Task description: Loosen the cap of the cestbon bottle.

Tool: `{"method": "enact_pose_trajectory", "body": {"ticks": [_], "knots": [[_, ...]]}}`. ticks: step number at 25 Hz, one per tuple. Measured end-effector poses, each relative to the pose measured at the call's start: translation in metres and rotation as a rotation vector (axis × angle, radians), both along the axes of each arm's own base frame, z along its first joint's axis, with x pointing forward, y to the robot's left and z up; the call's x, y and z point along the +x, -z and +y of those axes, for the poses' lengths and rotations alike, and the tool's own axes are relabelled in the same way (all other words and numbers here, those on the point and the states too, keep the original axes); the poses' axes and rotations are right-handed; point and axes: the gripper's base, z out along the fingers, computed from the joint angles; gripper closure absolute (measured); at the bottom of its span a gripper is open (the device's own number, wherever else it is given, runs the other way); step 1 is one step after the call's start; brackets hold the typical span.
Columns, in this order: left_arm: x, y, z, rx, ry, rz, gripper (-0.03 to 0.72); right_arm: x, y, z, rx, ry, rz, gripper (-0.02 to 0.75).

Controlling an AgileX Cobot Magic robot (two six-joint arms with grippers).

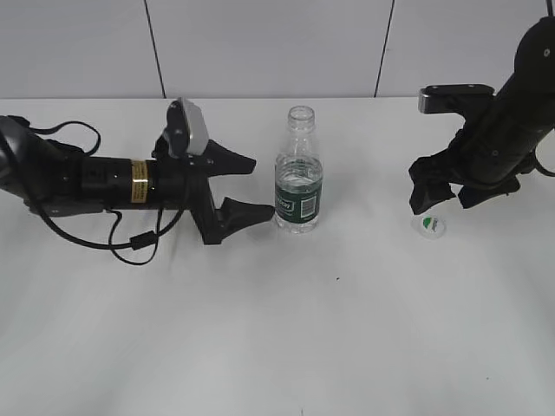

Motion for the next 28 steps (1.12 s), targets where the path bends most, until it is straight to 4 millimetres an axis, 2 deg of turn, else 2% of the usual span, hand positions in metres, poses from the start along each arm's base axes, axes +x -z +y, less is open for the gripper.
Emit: {"method": "enact_pose_trajectory", "body": {"ticks": [5, 12, 15, 19, 24, 28], "knots": [[0.007, -0.015, 0.025, 0.113, -0.036, -0.012, 0.098, -0.003, -0.022, -0.001, 0.006, -0.016, -0.057, 0.141], [0.021, -0.068, 0.05, 0.273, -0.239, -0.128, 0.098, -0.007, -0.058, -0.002, 0.019, -0.023, -0.188, 0.141], [0.028, -0.09, 0.07, 0.422, -0.442, -0.167, 0.098, -0.005, -0.069, -0.003, 0.009, -0.033, -0.237, 0.141], [0.029, -0.112, 0.103, 0.606, -0.767, -0.134, 0.098, 0.003, -0.084, -0.005, -0.036, -0.065, -0.302, 0.141], [0.014, -0.134, 0.134, 0.713, -1.1, 0.002, 0.099, 0.012, -0.106, -0.007, -0.096, -0.102, -0.356, 0.142], [-0.005, -0.153, 0.145, 0.728, -1.238, 0.13, 0.099, 0.017, -0.136, -0.007, -0.103, -0.1, -0.345, 0.142]]}}
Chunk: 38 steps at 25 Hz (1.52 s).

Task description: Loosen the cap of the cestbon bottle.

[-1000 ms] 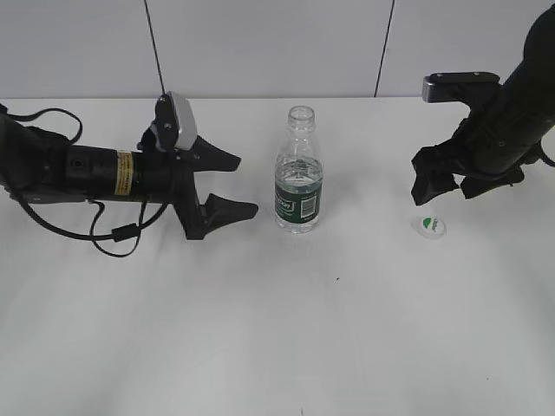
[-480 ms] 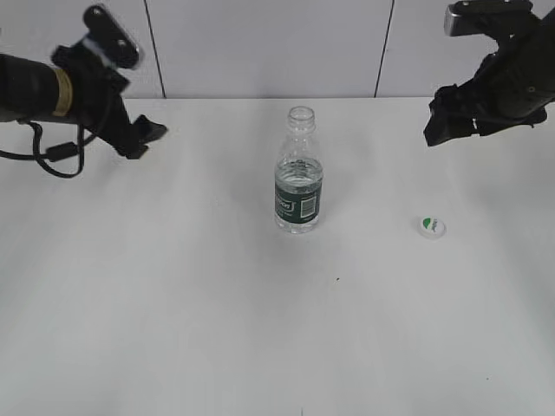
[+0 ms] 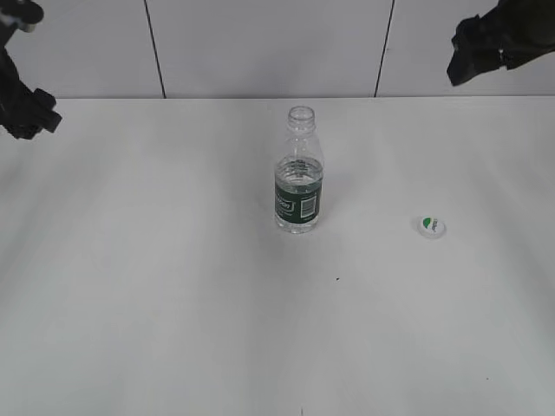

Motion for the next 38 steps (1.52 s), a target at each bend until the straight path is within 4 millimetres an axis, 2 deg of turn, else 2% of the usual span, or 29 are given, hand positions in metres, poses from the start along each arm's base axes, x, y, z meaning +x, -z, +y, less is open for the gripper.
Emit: {"method": "enact_pose_trajectory", "body": {"ticks": [6, 10, 16, 20, 26, 29, 38], "knots": [[-0.031, -0.031, -0.001, -0.109, -0.044, 0.08, 0.101, -0.002, -0.04, 0.0, -0.008, -0.001, 0.031, 0.142], [-0.055, -0.052, 0.0, -0.146, -0.051, 0.135, 0.101, -0.006, -0.047, -0.008, -0.017, 0.014, 0.092, 0.142], [-0.088, -0.067, 0.0, -0.209, -0.088, 0.273, 0.11, -0.012, -0.044, -0.048, -0.022, 0.118, 0.211, 0.142], [-0.101, -0.071, -0.002, -0.268, -0.106, 0.332, 0.112, -0.021, -0.06, -0.062, 0.037, 0.146, 0.18, 0.142], [-0.124, -0.08, -0.001, -0.298, -0.117, 0.348, 0.111, -0.051, -0.101, -0.056, 0.129, 0.109, 0.074, 0.143], [-0.141, -0.077, 0.001, -0.318, -0.117, 0.352, 0.111, -0.069, -0.112, -0.056, 0.135, 0.106, 0.046, 0.143], [-0.204, -0.067, 0.008, -0.365, -0.107, 0.32, 0.111, -0.139, -0.092, -0.057, 0.131, 0.108, 0.106, 0.144]]}}
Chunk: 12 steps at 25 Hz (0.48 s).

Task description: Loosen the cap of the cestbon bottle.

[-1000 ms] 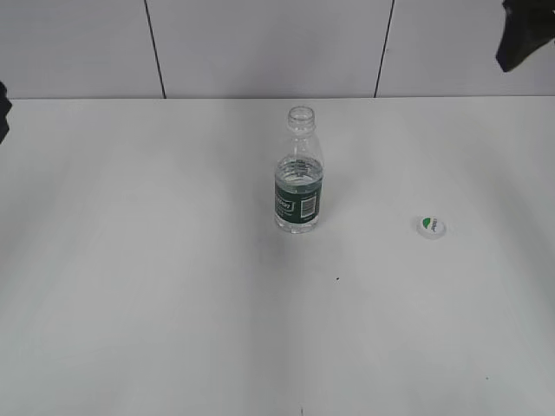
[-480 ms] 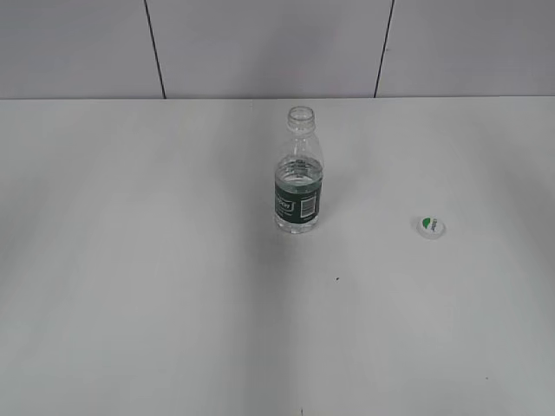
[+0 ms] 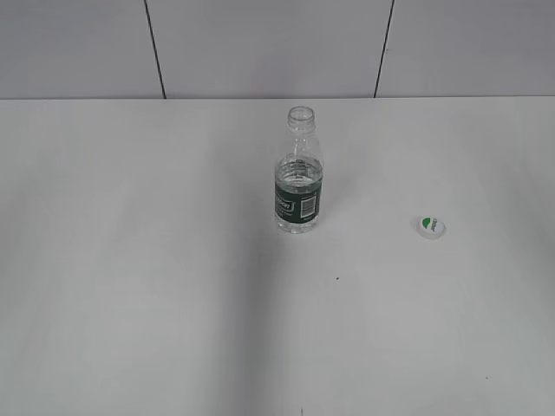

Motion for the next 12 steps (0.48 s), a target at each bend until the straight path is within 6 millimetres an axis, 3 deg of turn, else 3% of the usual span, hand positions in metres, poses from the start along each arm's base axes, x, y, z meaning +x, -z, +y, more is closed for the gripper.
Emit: {"method": "enact_pose_trajectory", "body": {"ticks": [12], "knots": [[-0.077, 0.001, 0.009, -0.078, 0.001, -0.206, 0.115, -0.085, 0.019, -0.002, 0.003, 0.0, -0.031, 0.147]]}}
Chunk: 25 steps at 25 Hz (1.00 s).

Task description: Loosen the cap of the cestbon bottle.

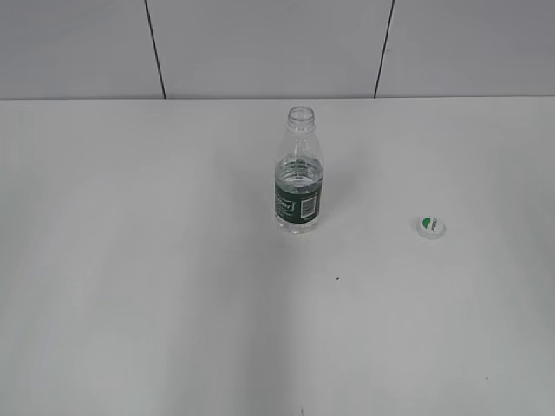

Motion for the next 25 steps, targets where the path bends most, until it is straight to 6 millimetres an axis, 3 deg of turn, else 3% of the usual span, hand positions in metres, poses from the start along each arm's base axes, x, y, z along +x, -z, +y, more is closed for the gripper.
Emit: {"method": "enact_pose_trajectory", "body": {"ticks": [9, 14, 25], "knots": [[-0.026, 0.029, 0.004, -0.016, 0.005, -0.069, 0.119, -0.05, 0.03, -0.001, 0.016, 0.028, -0.048, 0.147], [-0.033, 0.026, 0.005, -0.027, 0.006, -0.135, 0.119, -0.069, 0.059, -0.002, 0.019, 0.037, -0.013, 0.147], [-0.049, 0.022, 0.008, -0.045, 0.007, -0.241, 0.119, -0.099, 0.094, -0.008, -0.038, 0.062, -0.093, 0.148]]}}
